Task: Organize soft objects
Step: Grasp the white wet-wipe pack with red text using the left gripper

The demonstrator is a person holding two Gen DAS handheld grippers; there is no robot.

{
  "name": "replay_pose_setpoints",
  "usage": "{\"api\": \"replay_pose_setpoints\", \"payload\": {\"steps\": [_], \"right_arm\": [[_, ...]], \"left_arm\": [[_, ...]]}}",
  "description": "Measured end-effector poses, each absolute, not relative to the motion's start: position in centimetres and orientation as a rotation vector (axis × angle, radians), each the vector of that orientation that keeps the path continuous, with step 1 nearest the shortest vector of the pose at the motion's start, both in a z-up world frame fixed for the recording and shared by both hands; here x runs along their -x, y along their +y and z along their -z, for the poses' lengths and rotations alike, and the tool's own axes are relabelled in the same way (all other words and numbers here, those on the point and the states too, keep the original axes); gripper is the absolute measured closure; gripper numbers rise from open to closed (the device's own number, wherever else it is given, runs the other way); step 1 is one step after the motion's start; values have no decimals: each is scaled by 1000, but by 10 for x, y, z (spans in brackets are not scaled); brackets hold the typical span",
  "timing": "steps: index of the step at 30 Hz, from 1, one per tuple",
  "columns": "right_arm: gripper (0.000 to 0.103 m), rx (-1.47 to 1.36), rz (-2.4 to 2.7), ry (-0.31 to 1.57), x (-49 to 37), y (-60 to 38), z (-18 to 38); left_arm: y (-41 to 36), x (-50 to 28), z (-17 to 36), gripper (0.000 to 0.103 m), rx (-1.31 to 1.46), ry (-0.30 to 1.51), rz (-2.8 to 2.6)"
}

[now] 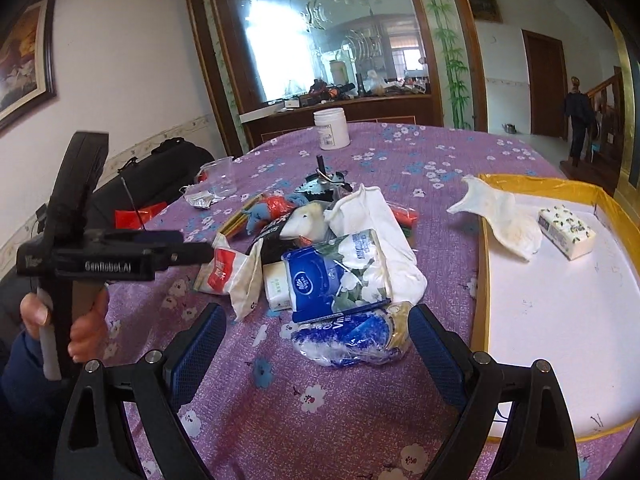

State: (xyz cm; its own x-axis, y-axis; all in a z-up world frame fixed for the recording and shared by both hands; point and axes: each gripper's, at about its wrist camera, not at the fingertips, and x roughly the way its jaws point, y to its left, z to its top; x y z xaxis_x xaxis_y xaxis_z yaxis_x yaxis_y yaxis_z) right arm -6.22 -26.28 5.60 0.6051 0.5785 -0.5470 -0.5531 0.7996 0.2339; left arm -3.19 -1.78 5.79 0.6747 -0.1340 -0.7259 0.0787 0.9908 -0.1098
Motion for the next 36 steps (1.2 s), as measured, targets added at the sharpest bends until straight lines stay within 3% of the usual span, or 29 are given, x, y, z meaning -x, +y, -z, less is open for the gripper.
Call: {"api": "replay_pose_setpoints", "payload": {"steps": [6, 10, 22, 26, 36], "right_arm": [[8, -69, -662, 645, 62, -269, -59], [8, -76, -665, 648, 61, -269, -60], [8, -104, -670, 643, 61, -273, -60], [8, -101, -673, 644, 60, -272, -60], [8, -107, -675, 647, 60, -272, -60]], "left_arm": [[-8, -17, -40, 17, 129, 946, 185], [-17, -8, -23, 17, 116, 1072, 279], [-30, 96, -42, 14, -52, 994, 362], [-35, 121, -60, 14, -156, 876, 371], [-75, 100, -32, 14, -643, 891, 479]]}}
